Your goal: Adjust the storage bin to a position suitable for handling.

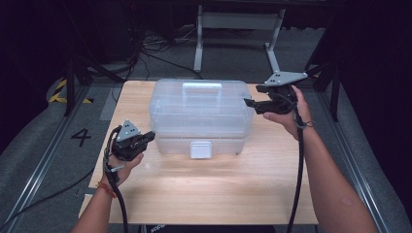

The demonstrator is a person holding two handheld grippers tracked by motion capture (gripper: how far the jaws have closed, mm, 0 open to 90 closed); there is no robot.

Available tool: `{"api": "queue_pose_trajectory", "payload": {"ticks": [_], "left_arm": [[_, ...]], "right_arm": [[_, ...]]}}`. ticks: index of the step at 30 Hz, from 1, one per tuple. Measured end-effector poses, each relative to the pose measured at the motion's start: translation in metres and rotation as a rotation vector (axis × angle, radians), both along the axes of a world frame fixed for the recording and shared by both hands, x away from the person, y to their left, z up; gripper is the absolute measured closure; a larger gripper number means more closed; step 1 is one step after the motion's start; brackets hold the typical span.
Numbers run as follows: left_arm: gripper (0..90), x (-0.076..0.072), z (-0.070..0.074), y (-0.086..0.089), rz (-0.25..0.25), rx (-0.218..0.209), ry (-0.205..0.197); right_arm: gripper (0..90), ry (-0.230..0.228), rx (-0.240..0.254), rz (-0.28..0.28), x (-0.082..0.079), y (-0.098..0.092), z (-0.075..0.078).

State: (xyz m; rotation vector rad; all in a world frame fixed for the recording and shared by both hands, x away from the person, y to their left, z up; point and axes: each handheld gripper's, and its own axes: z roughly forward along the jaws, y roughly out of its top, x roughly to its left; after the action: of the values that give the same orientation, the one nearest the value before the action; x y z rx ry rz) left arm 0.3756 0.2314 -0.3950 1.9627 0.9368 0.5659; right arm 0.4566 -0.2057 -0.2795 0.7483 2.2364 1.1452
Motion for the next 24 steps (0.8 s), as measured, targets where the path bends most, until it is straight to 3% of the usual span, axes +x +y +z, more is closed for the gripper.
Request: {"api": "queue_pose_trajectory", "payload": {"ticks": [5, 13, 24], "left_arm": [[88.2, 0.001, 0.003, -0.001, 0.000, 0.010, 0.000], [87.6, 0.002, 0.008, -0.002, 0.003, 0.012, -0.004], [87.0, 0.005, 0.019, -0.001, -0.003, 0.017, -0.010]], "right_arm": [[34.9, -0.022, 0.038, 0.016, -0.018, -0.015, -0.006], [31.6, -0.025, 0.058, 0.017, -0.038, -0.032, -0.027], [31.1, 0.020, 0.041, 0.040, -0.049, -0.036, -0.064]]}}
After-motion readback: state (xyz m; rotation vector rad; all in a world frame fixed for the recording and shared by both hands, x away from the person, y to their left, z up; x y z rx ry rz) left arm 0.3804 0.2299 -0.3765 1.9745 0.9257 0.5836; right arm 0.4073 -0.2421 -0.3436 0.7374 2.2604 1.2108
